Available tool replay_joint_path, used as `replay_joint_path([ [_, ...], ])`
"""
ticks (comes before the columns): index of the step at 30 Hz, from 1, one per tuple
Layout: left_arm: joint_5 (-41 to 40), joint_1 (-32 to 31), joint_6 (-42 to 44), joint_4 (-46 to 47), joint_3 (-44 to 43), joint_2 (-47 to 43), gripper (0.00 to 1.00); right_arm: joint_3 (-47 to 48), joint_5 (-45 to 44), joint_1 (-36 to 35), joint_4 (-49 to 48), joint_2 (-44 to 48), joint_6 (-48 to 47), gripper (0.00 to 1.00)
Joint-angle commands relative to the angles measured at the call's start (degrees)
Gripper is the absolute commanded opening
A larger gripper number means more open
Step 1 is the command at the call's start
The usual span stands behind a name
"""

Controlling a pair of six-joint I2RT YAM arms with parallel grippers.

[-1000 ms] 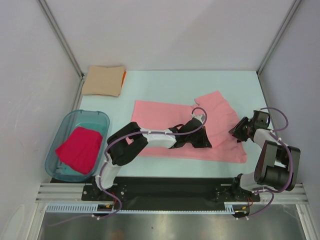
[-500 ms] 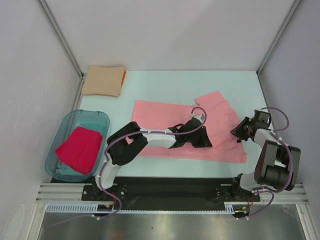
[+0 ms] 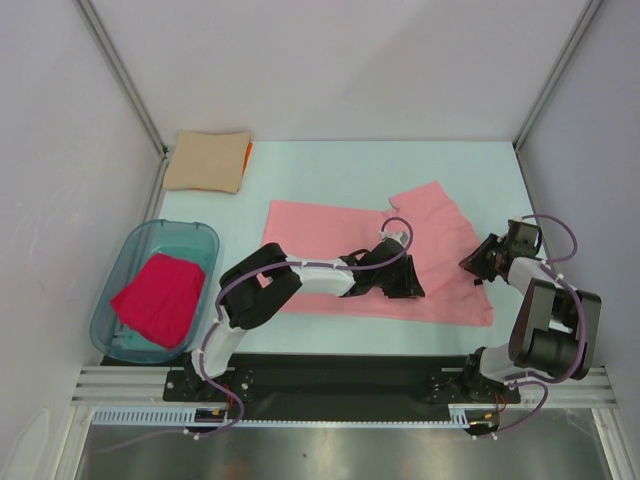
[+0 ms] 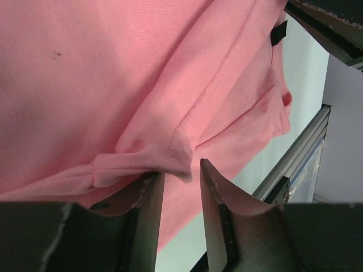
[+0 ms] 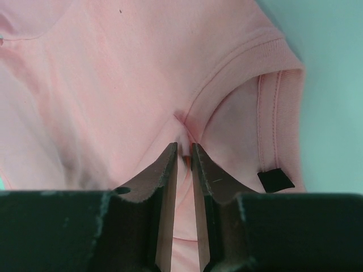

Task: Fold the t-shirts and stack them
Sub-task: Fold the tshirt

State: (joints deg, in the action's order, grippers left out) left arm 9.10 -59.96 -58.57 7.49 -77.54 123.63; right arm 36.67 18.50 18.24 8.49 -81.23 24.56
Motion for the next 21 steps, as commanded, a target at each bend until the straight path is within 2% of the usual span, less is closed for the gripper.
replay_joint_path([
  [1, -1.37, 0.02, -1.11, -1.24, -2.53, 0.38, 0.36, 1.13, 0.75, 0.31, -1.81, -0.77, -0.12, 0.22],
  [2, -1.46, 0.02, -1.29, -1.25, -2.36, 0.38, 0.36, 1.13, 0.83, 0.31, -1.81, -0.86, -0.12, 0.21],
  [5, -2.07, 0.02, -1.11, -1.68, -2.44, 0.38, 0.19, 1.04, 1.1, 0.31, -1.81, -1.21, -0.03, 0.16],
  [6, -2.16, 0.11, -0.15, -2.21, -3.14, 0.29, 0.1, 1.04, 0.84, 0.31, -1.81, -1.21, -0.12, 0.11],
  [9, -2.77, 0.11, 1.69, -4.67, -4.63, -0.06, 0.0, 1.48, -0.82, 0.22, -0.59, -0.42, -0.21, 0.07],
  [13, -2.86, 0.2, 2.93, -5.82, -4.29, -1.46, 0.0, 3.06, -5.22, -1.1, 3.8, 1.86, -1.0, 0.0],
  [21, 1.7, 1.69, 4.33, -5.82, -0.78, -6.11, 0.0, 5.52, -16.82, -9.09, 15.22, 12.66, -0.22, 0.0],
])
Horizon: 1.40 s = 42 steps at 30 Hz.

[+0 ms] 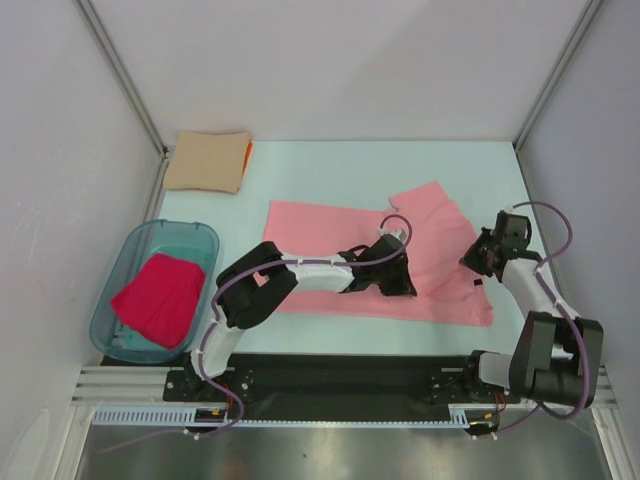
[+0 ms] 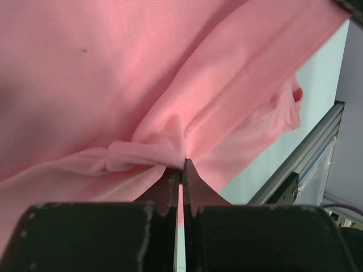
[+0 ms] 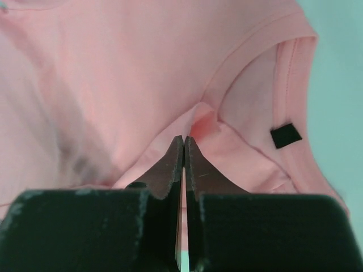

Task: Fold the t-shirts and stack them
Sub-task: Fold the tshirt

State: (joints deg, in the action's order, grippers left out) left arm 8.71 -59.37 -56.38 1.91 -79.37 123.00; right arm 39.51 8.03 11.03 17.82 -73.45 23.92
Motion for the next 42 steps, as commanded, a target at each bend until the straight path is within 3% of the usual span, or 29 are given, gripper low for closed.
replay_joint_path([
  [1, 3.49, 1.71, 2.15, -0.24, 2.19, -5.84, 0.0, 1.99, -6.71, -2.41, 6.52, 5.5, 1.03, 0.0],
  [14, 13.96, 4.44, 2.68, 2.31, 7.65, -8.03, 0.0, -1.98, -7.15, -2.59, 14.94, 12.89, 6.92, 0.0],
  [21, 15.55, 4.35, 2.42, 2.31, 8.27, -8.22, 0.0, -0.4, -19.96, -5.13, 23.91, 13.51, 16.41, 0.0],
  [31, 16.08, 4.27, 1.98, 2.05, 8.53, -7.69, 0.01, -2.5, -22.71, -5.23, 26.65, 11.31, 22.84, 0.01],
  [32, 15.38, 4.27, 1.98, 1.87, 8.79, -7.69, 0.01, -3.11, -22.88, -5.23, 26.21, 11.57, 22.92, 0.05],
  [33, 15.02, 4.27, 1.98, 1.34, 9.58, -7.86, 0.07, -3.21, -22.97, -5.23, 26.38, 11.66, 22.92, 0.2],
  [34, 14.5, 4.35, 2.06, 1.25, 10.2, -8.99, 0.12, -3.12, -22.8, -5.14, 26.73, 11.66, 22.66, 0.27],
  [35, 13.1, 4.35, 2.93, 1.25, 12.29, -10.22, 0.22, -2.34, -22.54, -5.14, 27.0, 11.84, 21.62, 0.4],
  [38, 9.23, 4.01, 8.36, -1.37, 14.24, -15.84, 0.35, 0.91, -22.8, -5.23, 27.18, 14.9, 19.42, 0.5],
  [39, 7.65, 4.0, 9.61, -4.78, 14.16, -16.91, 0.38, 1.71, -22.97, -5.23, 26.74, 15.7, 17.23, 0.58],
  [42, 8.94, 3.83, 11.11, -3.16, 14.51, -19.46, 0.38, 2.25, -18.25, -5.4, 21.92, 16.58, 10.91, 0.6],
])
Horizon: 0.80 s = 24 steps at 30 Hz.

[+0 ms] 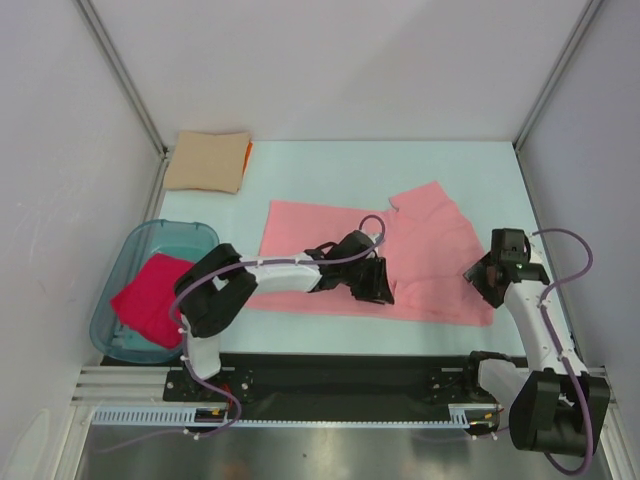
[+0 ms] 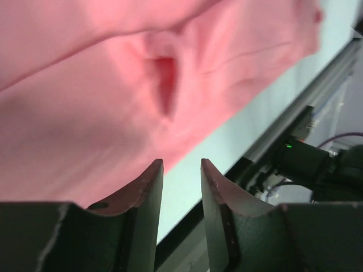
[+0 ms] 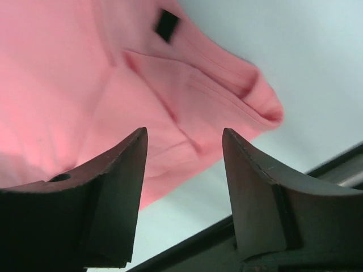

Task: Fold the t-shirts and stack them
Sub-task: Fold the tshirt

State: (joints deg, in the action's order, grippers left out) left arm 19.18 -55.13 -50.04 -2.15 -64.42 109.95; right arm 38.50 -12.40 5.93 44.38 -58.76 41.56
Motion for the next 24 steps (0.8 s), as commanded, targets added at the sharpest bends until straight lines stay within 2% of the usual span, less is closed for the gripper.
replay_joint_path([
  [1, -1.43, -0.59, 4.95, 1.36, -0.96, -6.42, 0.38, 2.73, 4.64, -0.31, -8.4, 1.81, -8.15, 0.58],
  [2, -1.51, -0.68, 5.39, 1.45, -1.75, -6.07, 0.32, 2.11, 9.54, -0.22, -10.26, 1.46, -9.38, 0.56],
  [4, -1.17, -0.94, 5.48, 1.62, -4.21, -4.14, 0.32, 1.23, 11.87, -0.31, -14.64, 0.58, -10.44, 0.51],
  [5, -0.47, -1.03, 5.39, 1.97, -4.83, -3.35, 0.32, 0.96, 16.14, -0.31, -16.41, 0.14, -11.06, 0.48],
  [8, 3.92, -1.2, 3.73, 7.32, -7.38, 1.04, 0.32, 0.79, 18.97, -0.31, -20.81, -3.02, -12.11, 0.3],
  [10, 5.07, -1.29, 2.59, 9.71, -9.31, 4.55, 0.31, 0.7, 20.05, -0.22, -24.06, -5.47, -12.38, 0.26],
  [11, 5.25, -1.29, 2.15, 10.49, -9.93, 5.79, 0.31, 0.44, 21.7, -0.22, -25.38, -6.36, -12.56, 0.21],
  [13, 3.51, -1.03, 2.75, 9.28, -12.47, 8.59, 0.31, -0.18, 22.42, -0.22, -27.93, -9.16, -11.94, 0.18],
  [14, 3.24, -0.85, 3.02, 8.58, -13.26, 9.4, 0.29, -0.44, 23.64, -0.22, -28.73, -10.13, -11.68, 0.12],
  [20, -0.02, 0.64, 2.93, 6.72, -12.48, 10.98, 0.27, -4.04, 24.01, 1.0, -33.65, -16.11, -10.71, 0.11],
  [24, 0.68, 1.61, 2.67, 7.33, -9.77, 11.16, 0.27, -7.03, 23.3, 3.12, -35.76, -18.75, -10.53, 0.11],
])
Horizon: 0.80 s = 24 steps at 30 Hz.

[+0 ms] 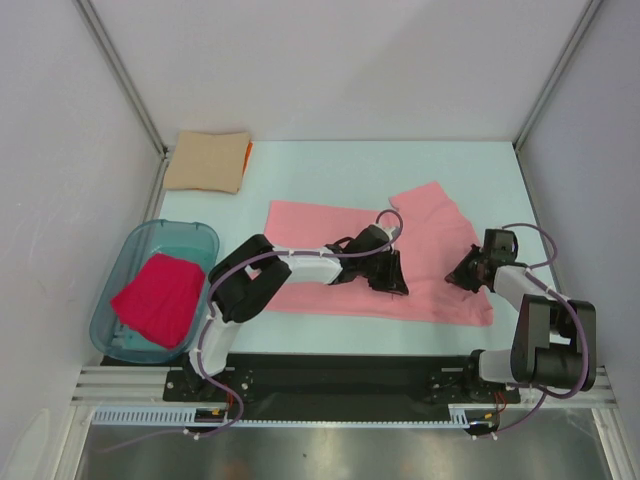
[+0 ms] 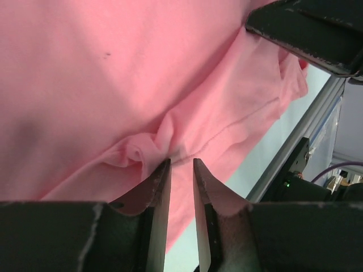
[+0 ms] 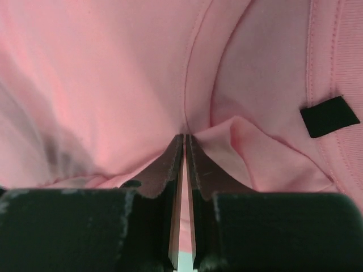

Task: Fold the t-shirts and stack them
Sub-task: Fold the tshirt

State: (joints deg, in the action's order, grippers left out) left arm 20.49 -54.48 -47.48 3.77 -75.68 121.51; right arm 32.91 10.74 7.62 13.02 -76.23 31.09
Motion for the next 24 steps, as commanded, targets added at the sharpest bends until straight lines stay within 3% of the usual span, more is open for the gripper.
replay_joint_path([
  [1, -0.19, 1.13, 0.37, 2.02, 2.02, -0.49, 0.27, -1.53, -0.37, 1.7, -4.58, -1.82, -0.5, 0.11],
  [6, 0.33, 1.3, 1.08, 6.07, 5.01, -4.35, 0.31, -1.35, -0.9, 2.14, -4.84, -2.44, -1.74, 0.14],
  [20, 3.24, 2.62, -3.14, 11.36, 4.58, -3.3, 0.31, 0.58, 0.33, 1.7, -2.56, 0.55, -1.82, 0.16],
  [23, 2.81, 3.32, -0.78, 9.95, 5.54, -5.57, 0.31, 1.89, 0.33, 1.79, -3.52, 0.2, -1.39, 0.23],
  [24, -0.59, 3.33, 2.97, 8.2, 5.8, -9.15, 0.33, 3.12, 0.33, 1.79, -4.57, 0.11, -0.86, 0.26],
])
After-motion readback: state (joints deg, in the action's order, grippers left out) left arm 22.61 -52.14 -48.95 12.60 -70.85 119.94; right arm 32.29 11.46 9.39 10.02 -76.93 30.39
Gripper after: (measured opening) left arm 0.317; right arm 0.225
